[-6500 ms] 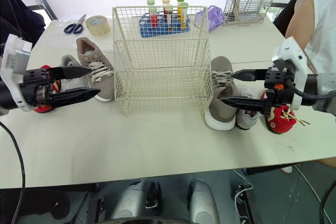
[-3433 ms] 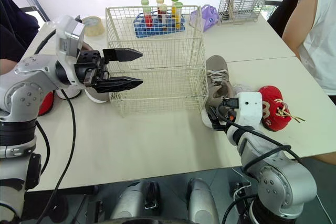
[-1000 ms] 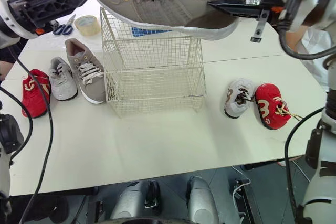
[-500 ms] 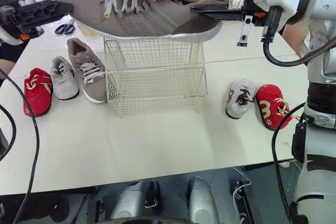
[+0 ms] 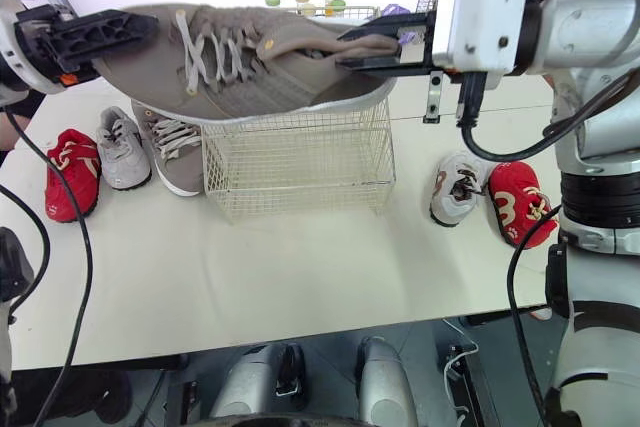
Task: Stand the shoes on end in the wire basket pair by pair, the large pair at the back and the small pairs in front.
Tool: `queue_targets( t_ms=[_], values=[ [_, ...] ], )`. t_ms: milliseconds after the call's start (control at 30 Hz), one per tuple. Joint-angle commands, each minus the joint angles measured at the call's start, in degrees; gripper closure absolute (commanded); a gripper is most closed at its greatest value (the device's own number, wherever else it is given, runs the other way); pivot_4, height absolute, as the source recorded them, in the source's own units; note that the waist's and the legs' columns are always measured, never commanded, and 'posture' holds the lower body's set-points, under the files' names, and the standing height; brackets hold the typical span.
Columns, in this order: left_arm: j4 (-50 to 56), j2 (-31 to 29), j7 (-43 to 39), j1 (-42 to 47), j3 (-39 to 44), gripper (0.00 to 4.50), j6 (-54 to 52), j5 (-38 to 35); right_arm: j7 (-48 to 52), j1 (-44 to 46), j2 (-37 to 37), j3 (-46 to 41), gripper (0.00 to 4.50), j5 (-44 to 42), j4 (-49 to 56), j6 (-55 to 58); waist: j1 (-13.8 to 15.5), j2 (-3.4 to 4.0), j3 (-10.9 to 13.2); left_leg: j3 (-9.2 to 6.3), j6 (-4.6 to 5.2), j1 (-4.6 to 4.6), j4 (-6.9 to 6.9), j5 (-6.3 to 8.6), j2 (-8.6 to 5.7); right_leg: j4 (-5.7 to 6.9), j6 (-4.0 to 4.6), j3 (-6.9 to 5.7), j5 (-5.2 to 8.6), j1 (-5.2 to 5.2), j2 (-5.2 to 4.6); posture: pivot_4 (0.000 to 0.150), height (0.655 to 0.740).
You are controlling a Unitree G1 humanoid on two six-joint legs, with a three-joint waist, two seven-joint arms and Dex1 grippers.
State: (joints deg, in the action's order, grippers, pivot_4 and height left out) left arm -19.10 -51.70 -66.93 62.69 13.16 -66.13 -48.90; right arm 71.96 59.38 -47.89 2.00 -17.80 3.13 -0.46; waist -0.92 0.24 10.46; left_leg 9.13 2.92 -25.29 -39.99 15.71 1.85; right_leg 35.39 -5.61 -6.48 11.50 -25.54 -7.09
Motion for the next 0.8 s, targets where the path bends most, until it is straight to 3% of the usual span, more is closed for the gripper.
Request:
queue_targets(
  t_ms=[33,167,233,333,467,567,733,800],
  values=[
    [2.3,-0.8,-1.6,0.2,-0.7,0.79,-0.6,-0.3,-0.5,2.4,0.2,-1.7,4.26,-0.3,1.1,-2.0,0.0,0.0,0.0,0.0,0.0,0.0,0.0,0.0,0.0,0.0,0.0,0.0,0.0,0.0,0.0,0.15,0.74],
    [4.1,-1.8,-3.2,-1.5,-1.3,2.72,-1.5,-0.8,0.1,3.8,0.2,-1.7,4.26,0.3,-1.1,-3.4,-0.2,0.0,0.0,-0.01,0.0,0.02,0.0,0.0,0.0,0.02,0.0,0.0,0.0,0.0,0.0,0.15,0.74],
    [5.0,-2.1,-3.7,-2.4,-1.6,3.3,-1.9,-0.8,0.4,4.7,0.3,-1.6,4.26,0.8,-2.7,-4.3,-0.2,0.0,0.0,0.0,-0.01,0.02,0.0,0.0,0.0,0.01,0.0,0.0,0.0,0.0,0.01,0.15,0.74],
    [6.0,-2.2,-4.0,-3.5,-1.4,3.73,-2.1,-0.8,0.7,5.9,0.4,-1.2,4.26,1.5,-4.8,-5.7,-0.1,0.0,0.0,-0.01,-0.01,0.01,0.0,0.0,0.02,0.01,0.0,0.0,0.0,0.0,0.01,0.15,0.74],
    [5.7,-0.7,-1.5,-3.6,0.7,3.75,-2.8,-1.7,0.0,7.0,-0.1,-1.2,4.26,1.6,-7.1,-3.4,0.0,0.0,0.0,-0.01,-0.01,0.01,-0.01,0.0,0.02,0.02,0.0,0.0,0.0,0.0,0.01,0.15,0.74],
    [5.2,1.4,2.0,-3.4,4.1,3.75,-3.9,-3.1,-0.4,7.0,-1.4,-2.5,2.86,-0.8,-8.1,3.6,0.1,0.0,0.0,-0.02,-0.01,0.01,-0.01,-0.01,0.04,0.03,0.0,0.01,0.0,0.01,0.01,0.15,0.74],
    [4.2,6.0,11.0,-2.9,13.8,3.75,-6.2,-7.1,-2.7,8.4,-4.7,-8.0,0.16,-8.4,-12.5,21.6,0.2,-0.01,0.0,-0.06,0.0,0.0,-0.05,-0.01,0.06,0.05,0.01,0.01,-0.01,0.03,0.01,0.15,0.74],
    [4.0,8.2,15.7,-2.5,18.8,3.75,-6.6,-9.7,-5.3,8.1,-6.0,-11.2,0.03,-12.5,-13.0,31.2,0.1,-0.01,0.0,-0.15,0.01,-0.01,-0.03,-0.01,0.08,0.05,0.01,0.01,-0.01,0.03,0.01,0.15,0.74]
  ],
)
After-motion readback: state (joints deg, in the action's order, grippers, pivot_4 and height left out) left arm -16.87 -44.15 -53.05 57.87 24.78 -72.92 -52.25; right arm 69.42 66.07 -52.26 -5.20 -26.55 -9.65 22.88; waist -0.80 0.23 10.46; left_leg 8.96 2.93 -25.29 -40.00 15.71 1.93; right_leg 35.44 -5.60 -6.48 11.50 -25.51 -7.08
